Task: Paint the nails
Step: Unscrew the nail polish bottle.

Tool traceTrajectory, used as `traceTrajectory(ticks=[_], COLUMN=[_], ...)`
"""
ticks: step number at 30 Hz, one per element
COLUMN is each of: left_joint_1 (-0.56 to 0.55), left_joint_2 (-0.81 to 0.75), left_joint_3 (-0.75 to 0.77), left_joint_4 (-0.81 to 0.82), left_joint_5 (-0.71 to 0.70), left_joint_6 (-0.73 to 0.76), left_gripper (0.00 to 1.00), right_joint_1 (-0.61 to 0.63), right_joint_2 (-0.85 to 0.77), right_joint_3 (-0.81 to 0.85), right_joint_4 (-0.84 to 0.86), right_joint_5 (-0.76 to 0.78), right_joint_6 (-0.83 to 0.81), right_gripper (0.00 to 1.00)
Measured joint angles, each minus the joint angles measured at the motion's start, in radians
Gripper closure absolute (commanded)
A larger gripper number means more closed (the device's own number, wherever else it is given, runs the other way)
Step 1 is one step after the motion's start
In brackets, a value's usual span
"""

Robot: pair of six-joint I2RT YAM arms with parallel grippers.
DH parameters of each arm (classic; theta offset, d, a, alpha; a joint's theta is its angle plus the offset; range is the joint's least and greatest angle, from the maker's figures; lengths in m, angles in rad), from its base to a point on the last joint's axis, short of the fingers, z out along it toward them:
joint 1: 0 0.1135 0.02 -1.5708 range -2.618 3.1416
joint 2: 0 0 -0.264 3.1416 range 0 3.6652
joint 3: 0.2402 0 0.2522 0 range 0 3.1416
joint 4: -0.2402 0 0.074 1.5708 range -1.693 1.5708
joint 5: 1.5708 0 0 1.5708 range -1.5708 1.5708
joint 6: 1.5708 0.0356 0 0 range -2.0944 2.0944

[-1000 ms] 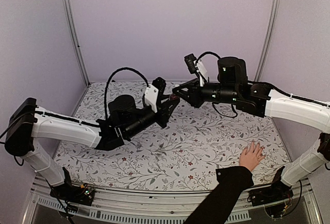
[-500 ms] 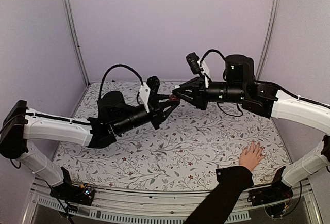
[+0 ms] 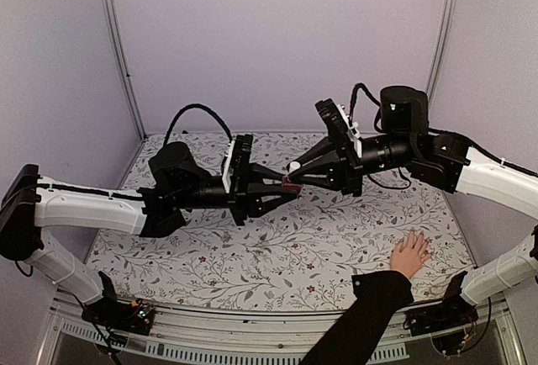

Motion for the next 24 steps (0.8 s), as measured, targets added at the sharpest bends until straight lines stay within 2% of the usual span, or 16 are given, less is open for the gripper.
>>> traceTrajectory(ticks=[9,12,15,17,21,24], left_joint_1=[-0.006,-0.008,-0.010,-0.010,-0.010,-0.010], left_joint_2=[0.027,0.034,0.040,0.040,0.040,0.038], left_joint_3=[0.002,0.002,0.002,0.002,0.002,-0.005], left_joint_4=[0.055,0.065,0.074,0.076,0.083,0.105], left_joint_5=[0.272,0.311,0.330,0.332,0.320,0.296], left_joint_6=[-0.080,-0.100,-0.113,-0.119,-0.116,-0.102], left_gripper=[1.00,1.00,1.00,1.00,1.00,1.00], right_joint_1=[0.015,0.019,0.021,0.021,0.021,0.016], right_joint_2=[0.021,0.032,0.037,0.037,0.032,0.011], right_joint_3=[0.000,0.002,0.004,0.004,0.004,0.001], right_joint_4=[-0.024,-0.031,-0.037,-0.037,-0.038,-0.026], right_joint_5=[-0.231,-0.274,-0.293,-0.293,-0.267,-0.203], right_joint_6=[-0.095,-0.113,-0.120,-0.120,-0.101,-0.074], right_gripper=[1.00,1.00,0.95,0.87,0.50,0.37])
